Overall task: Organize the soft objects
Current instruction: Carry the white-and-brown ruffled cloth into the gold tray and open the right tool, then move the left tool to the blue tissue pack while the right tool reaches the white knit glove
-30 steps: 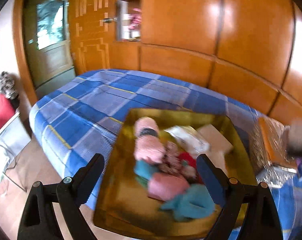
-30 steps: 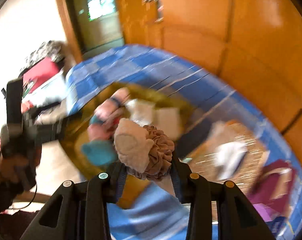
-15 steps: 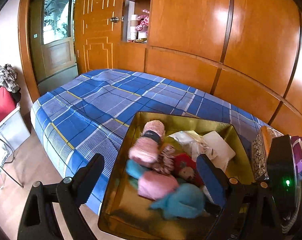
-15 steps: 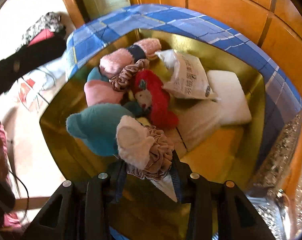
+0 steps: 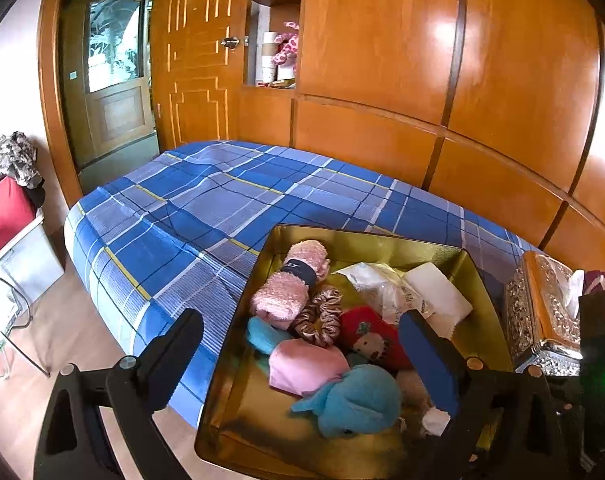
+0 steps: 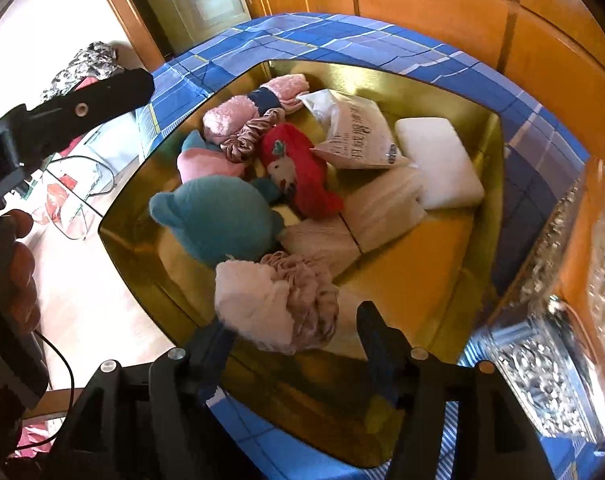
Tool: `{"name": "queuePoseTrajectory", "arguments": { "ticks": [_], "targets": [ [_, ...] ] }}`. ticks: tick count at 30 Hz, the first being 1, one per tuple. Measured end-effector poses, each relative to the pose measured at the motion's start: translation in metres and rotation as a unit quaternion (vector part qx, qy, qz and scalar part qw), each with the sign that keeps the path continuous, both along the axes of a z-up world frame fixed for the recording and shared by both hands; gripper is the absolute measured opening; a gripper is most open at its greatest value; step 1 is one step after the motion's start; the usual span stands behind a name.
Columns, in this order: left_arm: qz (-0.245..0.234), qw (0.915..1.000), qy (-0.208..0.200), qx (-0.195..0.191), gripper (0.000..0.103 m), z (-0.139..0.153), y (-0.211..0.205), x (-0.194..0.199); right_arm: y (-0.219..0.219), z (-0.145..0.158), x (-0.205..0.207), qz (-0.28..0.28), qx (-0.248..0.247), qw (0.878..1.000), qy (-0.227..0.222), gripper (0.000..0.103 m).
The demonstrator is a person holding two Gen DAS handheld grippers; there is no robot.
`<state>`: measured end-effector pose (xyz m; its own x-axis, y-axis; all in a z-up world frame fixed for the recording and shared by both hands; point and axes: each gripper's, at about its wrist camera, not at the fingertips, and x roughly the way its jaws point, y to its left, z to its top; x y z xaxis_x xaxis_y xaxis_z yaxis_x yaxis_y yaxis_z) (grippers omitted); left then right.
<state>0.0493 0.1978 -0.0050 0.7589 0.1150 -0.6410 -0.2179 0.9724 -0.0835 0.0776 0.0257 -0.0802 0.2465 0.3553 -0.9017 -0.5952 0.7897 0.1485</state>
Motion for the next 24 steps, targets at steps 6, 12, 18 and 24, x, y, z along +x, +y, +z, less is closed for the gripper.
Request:
{"name": "queuePoseTrajectory", "arguments": {
  "ticks": [6,12,18,24],
  "targets": [
    [-0.018,0.9998,-0.005,0.002,0.099,0.003,-0.011,-0.003,-0.011,0.016,-0.01,-0.006,0.004,1.0,-0.027,0.062],
    [-0.039,0.9992,-0.008,0.002,0.099,0.005,-0.025,-0.006,-0.033,0.037,-0.006,-0.059,0.023,0.996,-0.066,0.063],
    [-0.057,0.9983,-0.01,0.001,0.099,0.006,-0.036,-0.008,-0.049,0.059,-0.014,-0.078,0.038,0.991,-0.105,0.063],
    [-0.077,0.9969,-0.01,0.0,0.099,0.006,-0.048,-0.012,-0.072,0.077,-0.027,-0.09,0.032,0.984,-0.151,0.063]
  ]
}}
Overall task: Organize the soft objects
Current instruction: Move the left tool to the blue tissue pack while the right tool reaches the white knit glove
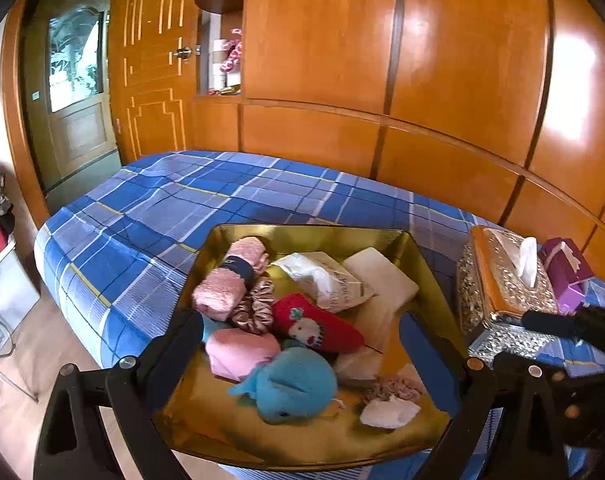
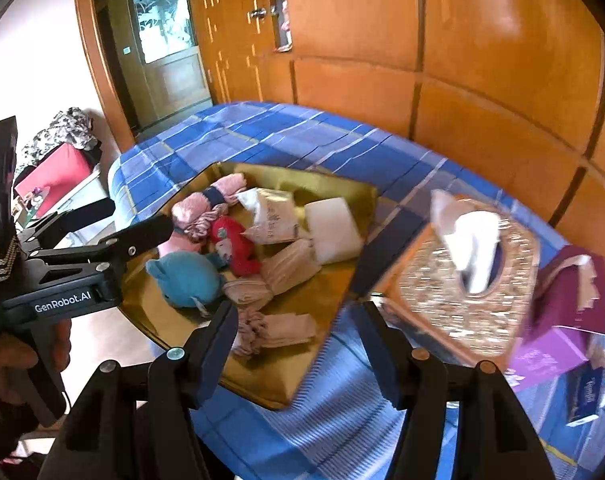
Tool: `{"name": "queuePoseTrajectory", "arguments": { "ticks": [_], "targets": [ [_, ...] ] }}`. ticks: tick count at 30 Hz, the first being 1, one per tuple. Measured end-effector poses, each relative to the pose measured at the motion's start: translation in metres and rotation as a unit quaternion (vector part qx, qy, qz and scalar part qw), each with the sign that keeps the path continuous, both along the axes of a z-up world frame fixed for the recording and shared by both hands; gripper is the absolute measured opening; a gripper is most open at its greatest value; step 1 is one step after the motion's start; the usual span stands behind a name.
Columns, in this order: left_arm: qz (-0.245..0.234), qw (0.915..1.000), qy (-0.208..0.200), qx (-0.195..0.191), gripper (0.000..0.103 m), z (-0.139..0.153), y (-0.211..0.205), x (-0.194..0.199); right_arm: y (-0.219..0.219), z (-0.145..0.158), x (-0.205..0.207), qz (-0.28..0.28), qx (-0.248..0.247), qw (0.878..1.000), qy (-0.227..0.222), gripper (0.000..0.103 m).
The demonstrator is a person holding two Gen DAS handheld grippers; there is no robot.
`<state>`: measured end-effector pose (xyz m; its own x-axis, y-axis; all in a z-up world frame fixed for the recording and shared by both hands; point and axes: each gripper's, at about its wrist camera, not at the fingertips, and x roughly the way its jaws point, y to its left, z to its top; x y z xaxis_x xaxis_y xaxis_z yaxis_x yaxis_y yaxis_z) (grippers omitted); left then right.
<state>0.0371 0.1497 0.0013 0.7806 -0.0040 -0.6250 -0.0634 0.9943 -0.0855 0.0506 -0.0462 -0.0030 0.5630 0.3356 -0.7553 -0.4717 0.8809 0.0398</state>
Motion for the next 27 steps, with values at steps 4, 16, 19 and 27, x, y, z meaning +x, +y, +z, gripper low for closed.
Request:
{"name": "queuePoseTrajectory", "arguments": {
  "ticks": [4,16,19,27],
  "targets": [
    [-0.021,0.9998,-0.003,0.004,0.099,0.001,-0.012,-0.004,-0.028,0.011,-0.005,-0.026,0.006,0.999,-0.022,0.063],
    [-0.083,0.9964,0.006,0.02,0.099,-0.004,-0.052,-0.015,-0.148,0.039,-0.017,-0.152,0.035,0.986,-0.062,0.063],
    [-0.102,0.9945,0.004,0.023,0.099,-0.001,-0.064,-0.02,-0.185,0.036,-0.017,-0.197,0.038,0.978,-0.058,0.063],
    [-0.167,0.9853,-0.004,0.036,0.099,0.008,-0.103,-0.037,-0.292,0.019,-0.024,-0.341,0.057,0.937,-0.044,0.063]
  ]
}}
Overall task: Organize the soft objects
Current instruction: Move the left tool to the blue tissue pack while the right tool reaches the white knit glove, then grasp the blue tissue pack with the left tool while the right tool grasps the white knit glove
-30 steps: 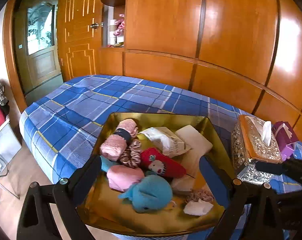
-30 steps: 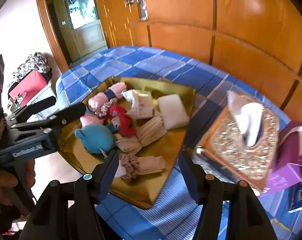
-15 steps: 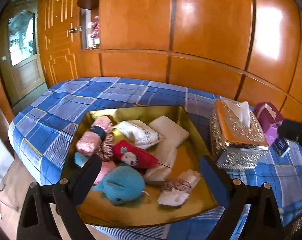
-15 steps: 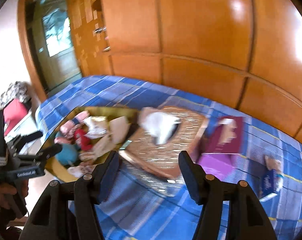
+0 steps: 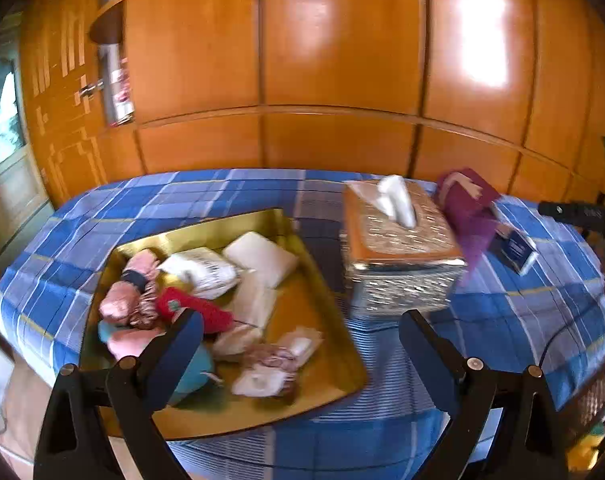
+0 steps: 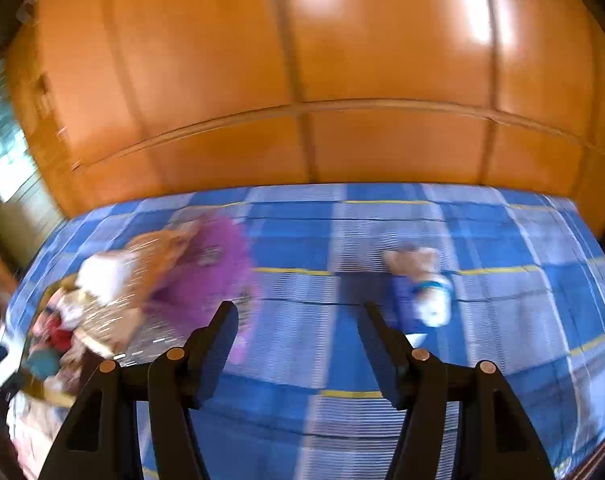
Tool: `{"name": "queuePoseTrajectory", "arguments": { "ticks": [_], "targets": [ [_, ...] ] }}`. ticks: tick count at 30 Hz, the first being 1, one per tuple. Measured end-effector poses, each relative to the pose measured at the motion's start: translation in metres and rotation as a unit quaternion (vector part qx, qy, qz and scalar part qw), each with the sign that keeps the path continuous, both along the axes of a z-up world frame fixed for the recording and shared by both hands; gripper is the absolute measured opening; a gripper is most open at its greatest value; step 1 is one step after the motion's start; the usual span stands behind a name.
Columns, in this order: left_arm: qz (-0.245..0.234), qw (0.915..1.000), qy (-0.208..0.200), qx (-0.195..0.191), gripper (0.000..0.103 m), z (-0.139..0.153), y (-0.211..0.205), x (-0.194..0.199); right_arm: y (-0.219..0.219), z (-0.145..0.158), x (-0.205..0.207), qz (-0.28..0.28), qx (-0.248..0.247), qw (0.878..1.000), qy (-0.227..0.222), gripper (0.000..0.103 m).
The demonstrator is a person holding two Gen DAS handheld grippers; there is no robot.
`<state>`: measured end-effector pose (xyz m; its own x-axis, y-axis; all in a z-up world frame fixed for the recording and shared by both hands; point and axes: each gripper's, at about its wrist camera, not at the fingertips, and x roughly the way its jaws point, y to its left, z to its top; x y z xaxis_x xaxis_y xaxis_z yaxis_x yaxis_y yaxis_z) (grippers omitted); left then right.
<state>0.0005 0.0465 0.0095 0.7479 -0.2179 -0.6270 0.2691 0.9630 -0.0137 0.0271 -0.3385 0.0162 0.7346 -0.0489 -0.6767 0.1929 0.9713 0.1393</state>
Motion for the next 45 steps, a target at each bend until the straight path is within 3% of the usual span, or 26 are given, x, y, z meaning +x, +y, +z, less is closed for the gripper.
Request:
{"name": "queuePoseTrajectory", "arguments": {
  "ticks": [6,10,15,20,28,32,36,45],
  "targets": [
    [-0.095,0.9951,0.024,0.013,0.098,-0.008,-0.048,-0.011,-0.078,-0.013,0.002,-0.124,-0.007,0.992,0.009,0.063],
    [-0.176,0.9835,0.034,0.026,0.098,-0.009,-0.092,-0.023,-0.133,-0.03,-0.002,-0.241,-0.017,0.97,0.024,0.063],
    [-0.265,0.9622,0.036,0.054,0.098,-0.01,-0.152,-0.031,-0.178,-0.047,-0.023,-0.303,0.086,0.949,0.012,0.063],
    [-0.305,0.9486,0.062,0.058,0.095,-0.017,-0.208,-0.017,-0.187,-0.053,-0.033,-0.304,0.142,0.942,0.003,0.063],
    [-0.317,0.9407,0.108,0.057,0.082,-0.032,-0.287,0.021,-0.188,-0.062,-0.03,-0.295,0.175,0.939,0.019,0.063],
    [-0.309,0.9406,0.133,0.046,0.065,-0.037,-0.324,0.051,-0.185,-0.063,-0.028,-0.284,0.176,0.942,0.021,0.063],
    [-0.297,0.9432,0.147,0.025,0.067,-0.038,-0.354,0.076,-0.187,-0.064,-0.028,-0.282,0.185,0.941,0.021,0.063],
    [-0.264,0.943,0.2,0.032,0.073,-0.072,-0.422,0.124,-0.189,-0.069,-0.025,-0.275,0.203,0.939,0.028,0.063]
  ]
}}
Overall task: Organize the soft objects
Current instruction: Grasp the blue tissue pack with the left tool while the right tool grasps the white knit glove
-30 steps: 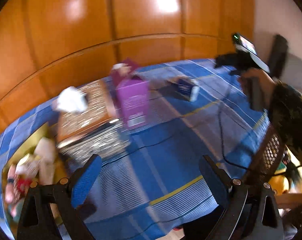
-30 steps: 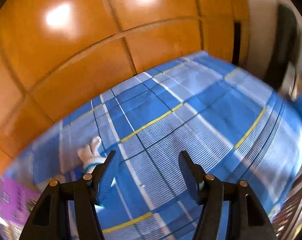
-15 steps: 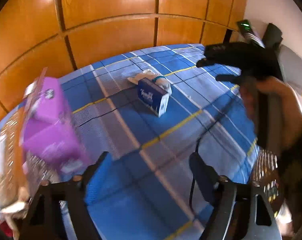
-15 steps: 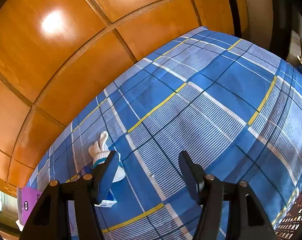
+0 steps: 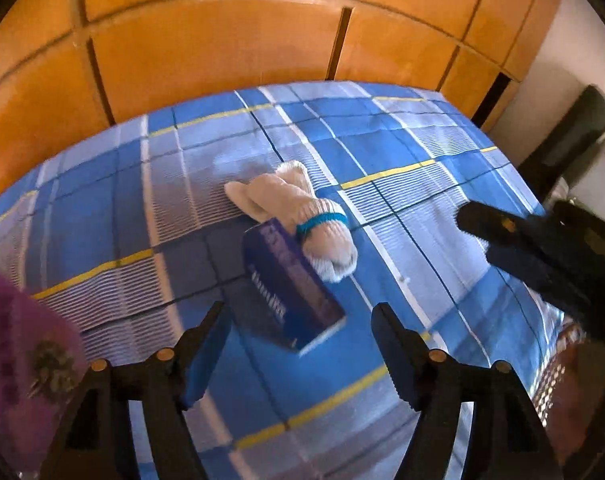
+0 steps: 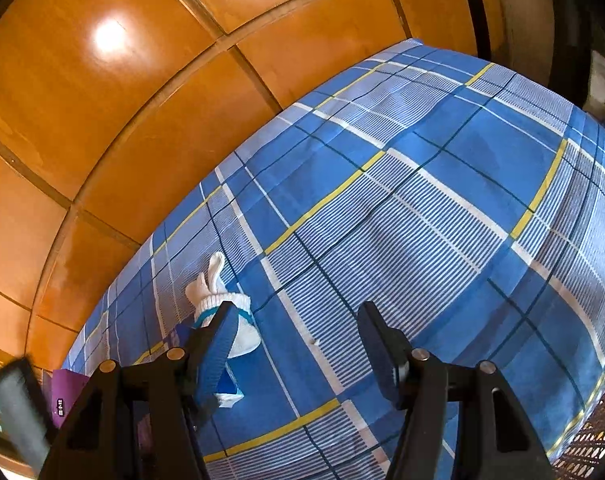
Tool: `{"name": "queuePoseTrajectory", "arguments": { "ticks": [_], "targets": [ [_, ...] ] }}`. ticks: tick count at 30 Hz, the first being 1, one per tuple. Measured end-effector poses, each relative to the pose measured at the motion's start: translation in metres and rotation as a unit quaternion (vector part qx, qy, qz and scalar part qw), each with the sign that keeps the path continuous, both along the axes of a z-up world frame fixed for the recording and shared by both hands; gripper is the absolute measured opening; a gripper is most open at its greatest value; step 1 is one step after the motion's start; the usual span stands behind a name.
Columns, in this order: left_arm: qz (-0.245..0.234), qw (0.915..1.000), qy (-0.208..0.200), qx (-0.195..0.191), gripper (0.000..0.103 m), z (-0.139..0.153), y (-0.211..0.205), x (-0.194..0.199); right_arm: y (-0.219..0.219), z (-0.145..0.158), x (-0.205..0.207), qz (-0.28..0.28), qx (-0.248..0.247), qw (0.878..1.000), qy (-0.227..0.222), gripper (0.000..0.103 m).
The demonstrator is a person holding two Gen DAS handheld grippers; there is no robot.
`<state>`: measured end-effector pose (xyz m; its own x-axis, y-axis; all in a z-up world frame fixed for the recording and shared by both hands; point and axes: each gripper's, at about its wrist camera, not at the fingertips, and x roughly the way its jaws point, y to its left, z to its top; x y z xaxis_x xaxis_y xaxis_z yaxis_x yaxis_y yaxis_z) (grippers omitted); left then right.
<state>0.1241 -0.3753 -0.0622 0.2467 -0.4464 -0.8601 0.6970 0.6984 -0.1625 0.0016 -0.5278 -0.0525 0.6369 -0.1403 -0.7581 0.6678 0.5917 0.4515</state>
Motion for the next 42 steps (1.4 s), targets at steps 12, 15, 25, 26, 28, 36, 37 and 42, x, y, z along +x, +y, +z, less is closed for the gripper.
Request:
{"name": "queuePoseTrajectory", "arguments": {
  "ticks": [12,15,25,26,28,36,37,42],
  "targets": [
    [-0.007,0.9974,0.059,-0.041,0.027,-0.03,0.055,-0.014,0.009,-0.006,0.01,0.034,0.002,0.999,0.014,0.063],
    [-0.02,0.9973,0.049,-0.051,0.027,-0.029,0.08,-0.035,0.018,-0.011,0.02,0.07,0.01,0.997,0.026,0.063],
    [-0.018,0.9969,0.035,-0.068,0.024,-0.034,0.116,-0.057,0.059,-0.014,0.102,0.193,-0.079,0.972,0.113,0.064],
    [-0.015,0.9969,0.036,-0.068,0.024,-0.034,0.116,-0.057,0.06,-0.02,0.115,0.201,-0.09,0.966,0.134,0.064],
    [-0.009,0.997,0.035,-0.068,0.024,-0.033,0.116,-0.059,0.06,-0.033,0.13,0.203,-0.1,0.961,0.16,0.063],
    [-0.009,0.997,0.036,-0.068,0.024,-0.033,0.118,-0.055,0.082,-0.034,0.107,0.254,-0.116,0.939,0.2,0.037],
    [-0.01,0.9971,0.035,-0.067,0.024,-0.033,0.118,-0.056,0.085,-0.037,0.099,0.257,-0.117,0.936,0.21,0.038],
    [-0.008,0.9978,0.029,-0.058,0.023,-0.03,0.115,-0.057,0.076,-0.052,0.07,0.243,-0.086,0.944,0.204,0.043]
  ]
}}
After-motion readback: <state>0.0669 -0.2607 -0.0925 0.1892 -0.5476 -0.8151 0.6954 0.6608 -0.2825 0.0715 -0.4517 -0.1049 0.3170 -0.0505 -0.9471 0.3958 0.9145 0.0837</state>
